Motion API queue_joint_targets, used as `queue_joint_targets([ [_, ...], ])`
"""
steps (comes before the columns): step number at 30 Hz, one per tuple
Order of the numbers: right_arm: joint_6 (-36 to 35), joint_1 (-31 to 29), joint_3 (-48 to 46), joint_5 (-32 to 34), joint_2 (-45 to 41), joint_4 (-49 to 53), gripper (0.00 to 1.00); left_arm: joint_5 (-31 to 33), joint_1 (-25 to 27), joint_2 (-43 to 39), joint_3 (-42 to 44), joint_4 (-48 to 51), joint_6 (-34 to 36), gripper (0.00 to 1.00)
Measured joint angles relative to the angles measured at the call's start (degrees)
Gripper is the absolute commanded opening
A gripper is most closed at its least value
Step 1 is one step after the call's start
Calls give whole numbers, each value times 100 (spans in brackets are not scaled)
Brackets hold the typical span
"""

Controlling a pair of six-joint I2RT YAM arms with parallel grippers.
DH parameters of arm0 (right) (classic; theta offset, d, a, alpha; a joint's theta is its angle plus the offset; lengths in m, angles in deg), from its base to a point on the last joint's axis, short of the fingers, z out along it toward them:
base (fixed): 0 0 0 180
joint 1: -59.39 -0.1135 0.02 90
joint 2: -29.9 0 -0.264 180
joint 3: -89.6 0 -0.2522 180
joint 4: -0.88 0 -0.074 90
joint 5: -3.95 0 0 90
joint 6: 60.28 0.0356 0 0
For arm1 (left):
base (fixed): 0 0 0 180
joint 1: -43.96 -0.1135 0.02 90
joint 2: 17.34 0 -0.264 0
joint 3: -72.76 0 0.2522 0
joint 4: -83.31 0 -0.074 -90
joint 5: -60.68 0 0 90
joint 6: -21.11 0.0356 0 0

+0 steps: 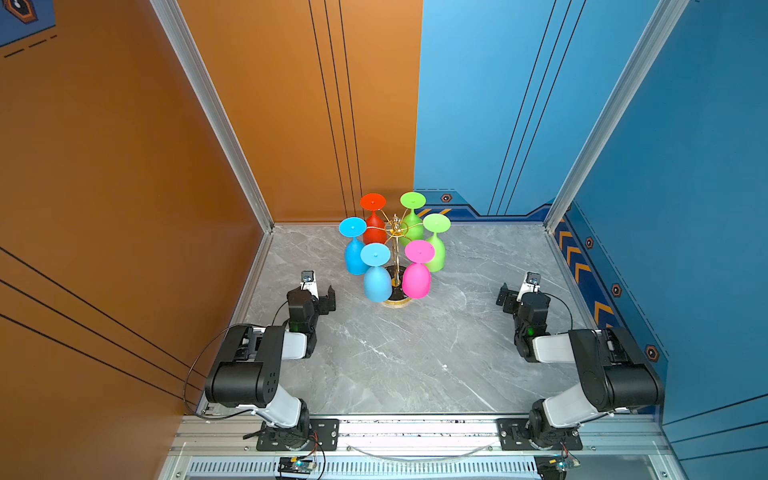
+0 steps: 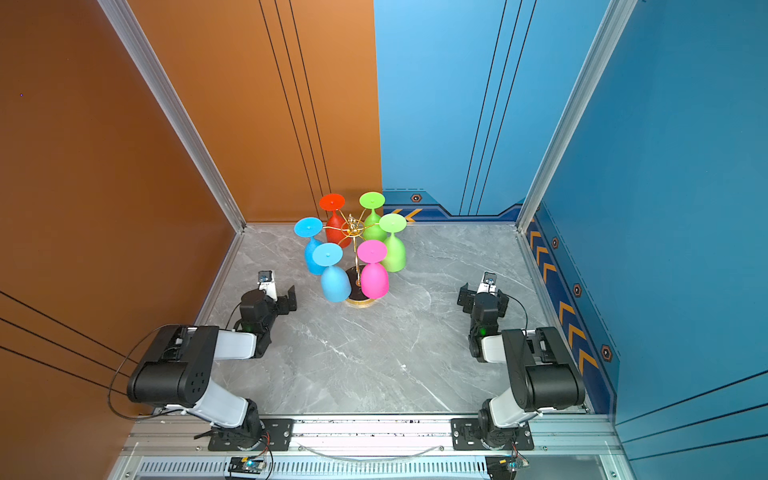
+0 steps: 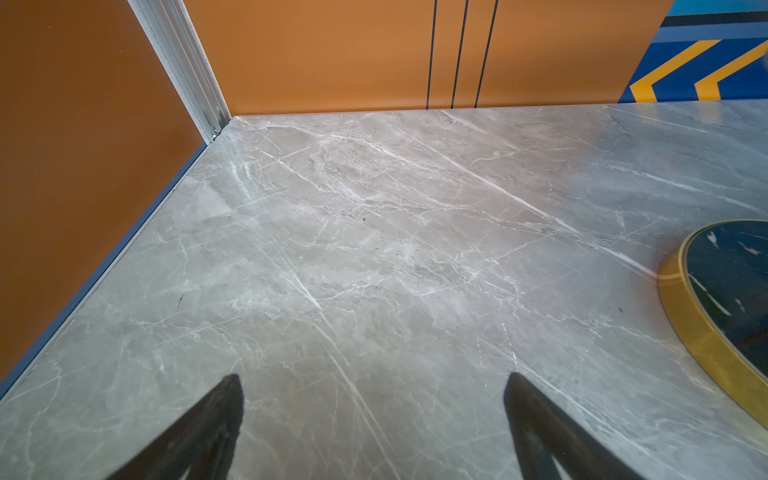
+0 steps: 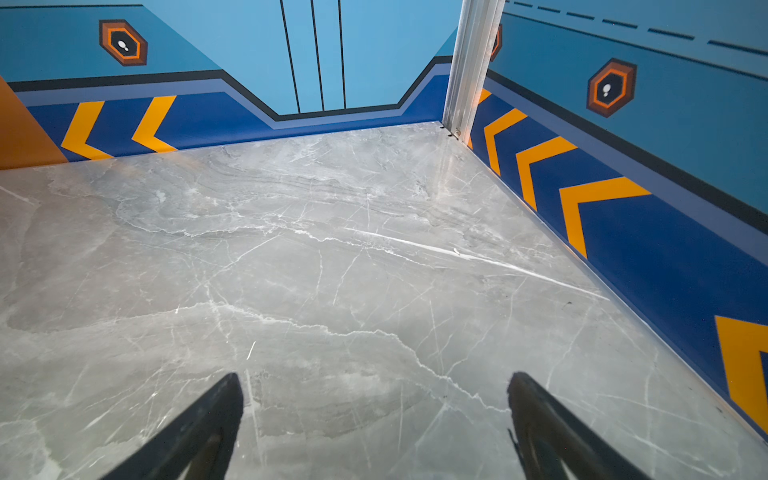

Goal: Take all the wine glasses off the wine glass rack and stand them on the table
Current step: 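Raise both grippers from rest toward the wine glass rack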

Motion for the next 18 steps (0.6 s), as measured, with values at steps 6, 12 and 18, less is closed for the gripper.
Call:
queue_joint_targets([
  [6,0,0,0,-2,0,0,100,0,0,0,0,0,0,98],
  [12,0,24,0,-175,0,4,100,0,0,0,0,0,0,98],
  [18,2,22,177,-168,-92,452,100,83,0,-17,0,15,-22,98],
])
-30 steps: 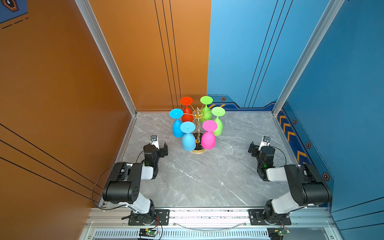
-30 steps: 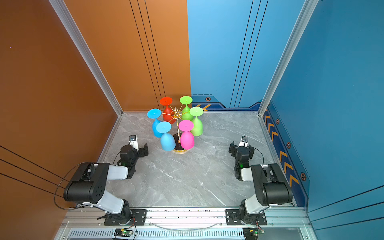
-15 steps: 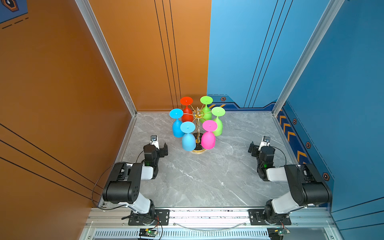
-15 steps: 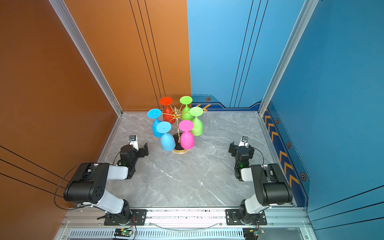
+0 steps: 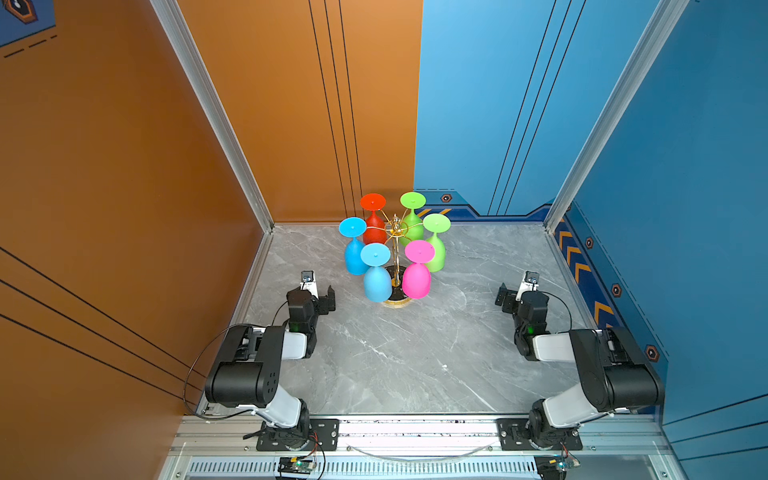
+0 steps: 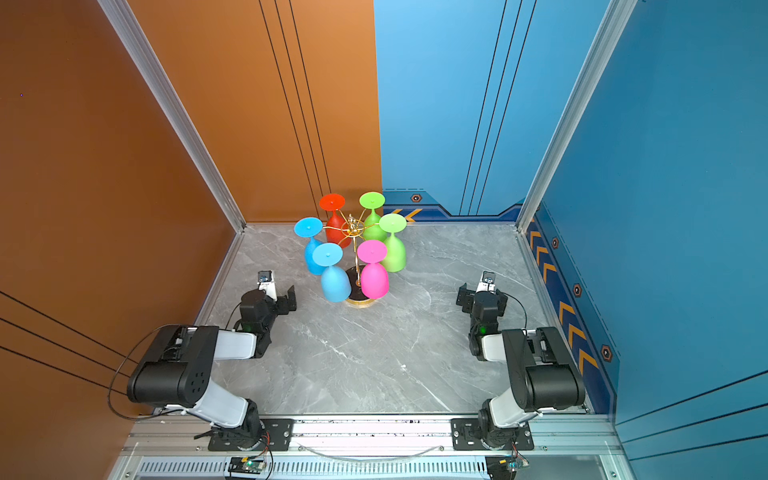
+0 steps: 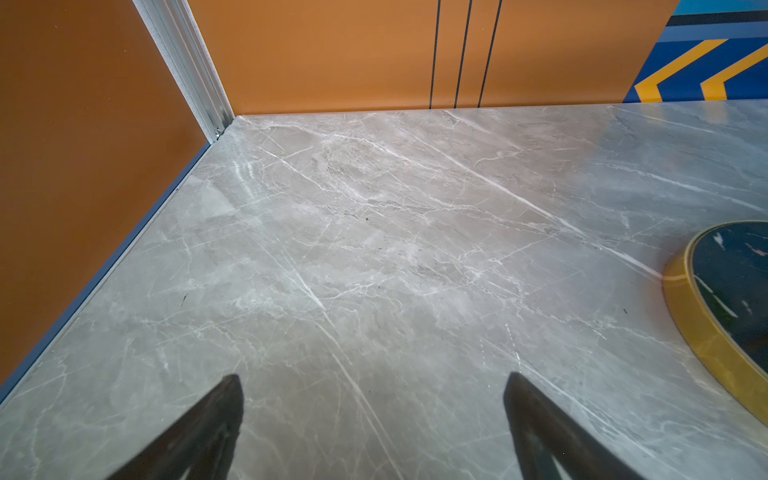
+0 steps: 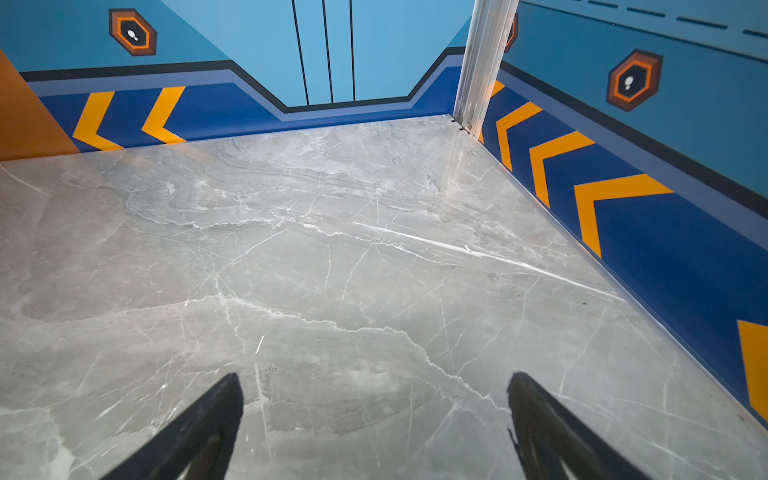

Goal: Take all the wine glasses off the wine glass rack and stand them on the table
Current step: 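Raise both grippers from rest toward the wine glass rack, then reach the right gripper to the magenta glass's foot while the left gripper waits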

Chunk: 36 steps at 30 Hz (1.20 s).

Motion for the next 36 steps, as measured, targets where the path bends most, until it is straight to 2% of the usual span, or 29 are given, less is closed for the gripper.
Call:
queue_joint_targets([
  [4,0,0,234,44,-459,590,100,129,2,-367,24,192,-28,98],
  [9,17,-35,498,153,-1034,1279,100,387,13,-1307,24,721,-129,98],
  [16,343,-116,966,92,-1834,2682,100,647,120,-2317,-358,2181,-372,98],
  [26,850,-188,1808,-509,-2634,4789,99,719,199,-2924,-1427,4376,-763,98],
  [36,1198,-254,2557,-1390,-3045,6413,97,321,247,-3626,-2223,6096,-1012,98],
])
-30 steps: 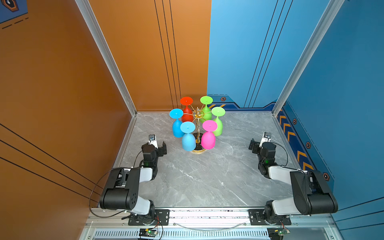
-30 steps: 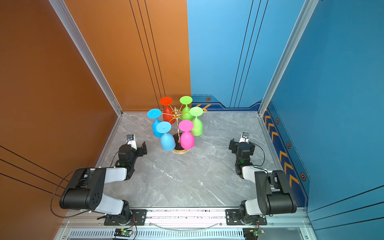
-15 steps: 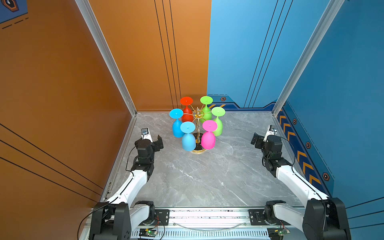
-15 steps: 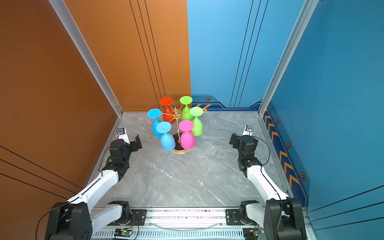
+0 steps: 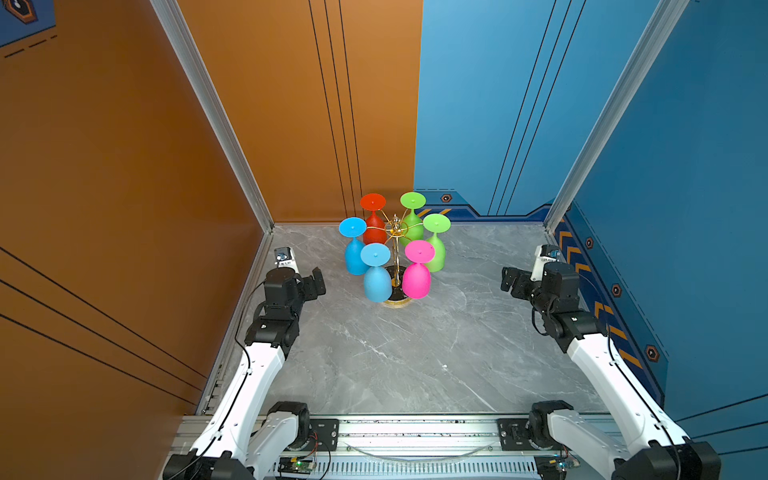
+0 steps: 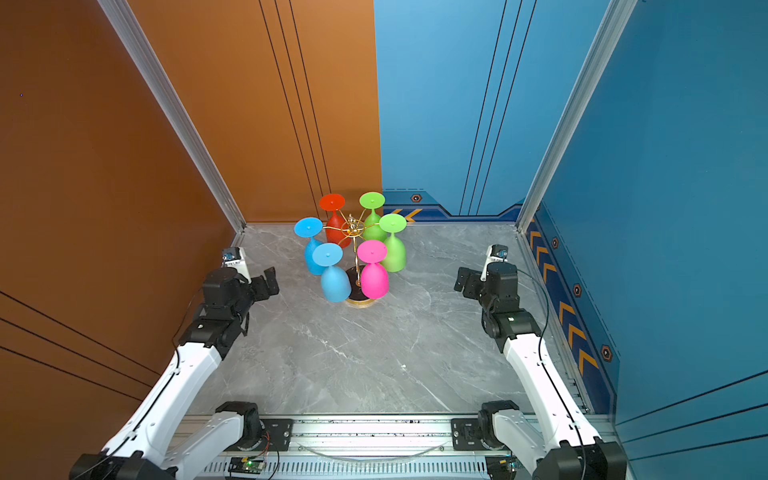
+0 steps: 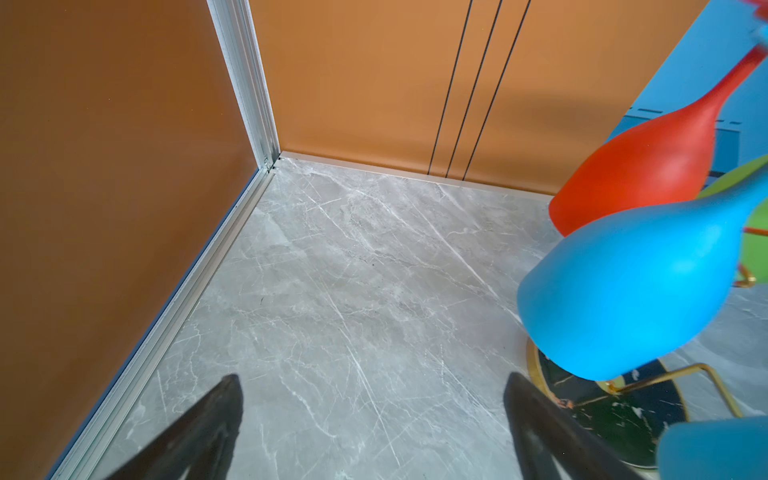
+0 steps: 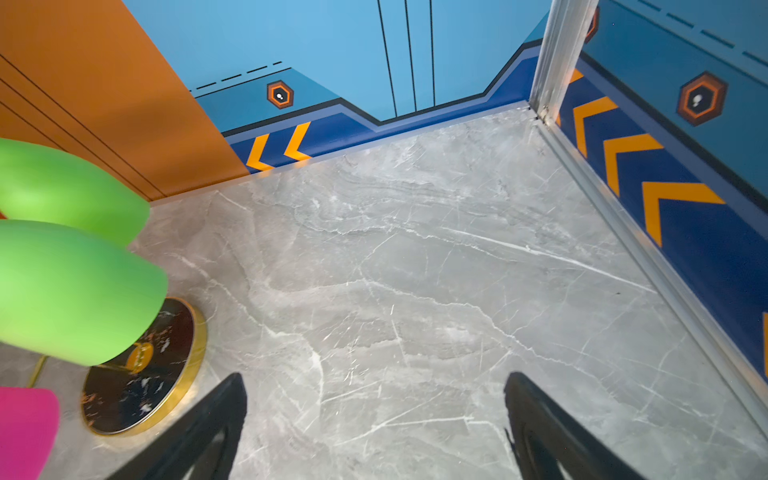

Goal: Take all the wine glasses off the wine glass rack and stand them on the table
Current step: 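Reach the right gripper to the magenta glass's foot while the left gripper waits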

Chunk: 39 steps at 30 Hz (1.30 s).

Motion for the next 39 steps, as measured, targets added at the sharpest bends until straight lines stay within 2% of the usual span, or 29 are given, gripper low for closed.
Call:
queue_joint_targets([
  [9,389,-26,505,-616,-249,946,93,-461,20,-328,-557,1104,4,98],
  [18,894,-162,1027,-1847,-424,1294,84,-1154,22,-660,-612,1580,208,98],
  [28,1438,-1119,1537,-2632,46,1172,74,-1937,22,-688,-614,1668,308,98],
  [39,1895,-1880,1897,-2951,927,575,62,-2365,22,-688,-614,1665,328,98],
])
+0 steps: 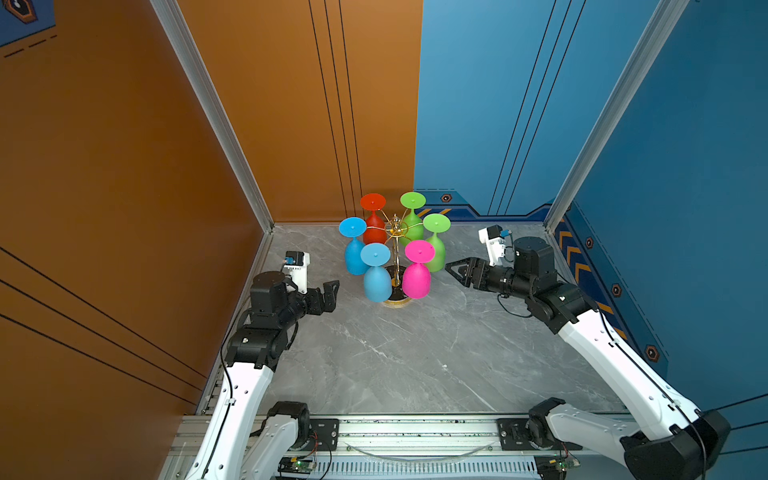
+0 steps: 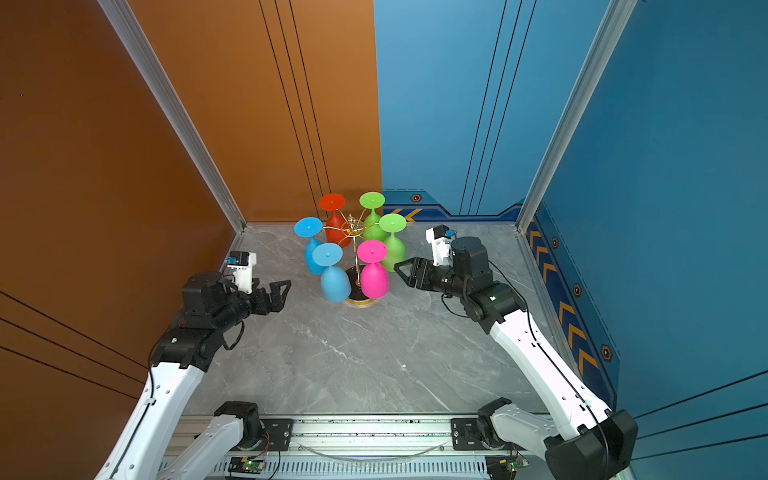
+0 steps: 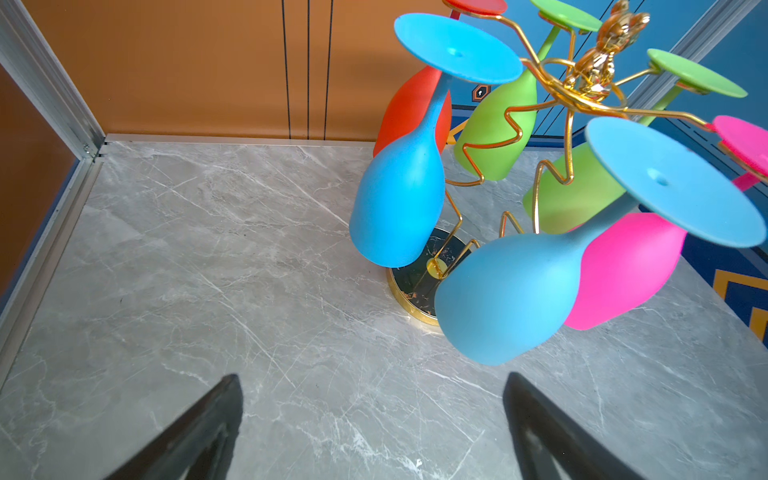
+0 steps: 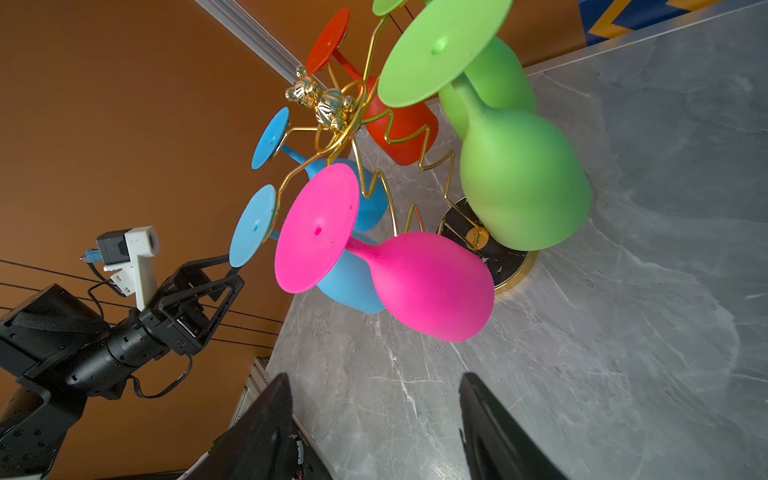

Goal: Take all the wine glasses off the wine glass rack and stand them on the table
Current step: 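Reach the right gripper to the magenta glass's foot while the left gripper waits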

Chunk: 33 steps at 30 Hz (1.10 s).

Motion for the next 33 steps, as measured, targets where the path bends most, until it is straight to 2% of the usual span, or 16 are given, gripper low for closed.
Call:
queue_joint_targets([
  [12,597,-74,199,-39,566,-841,47,-297,0,0,0,-4,-2,98],
  [33,935,-151,533,-173,1276,-1296,38,-525,2,-2,0,-4,-2,98],
])
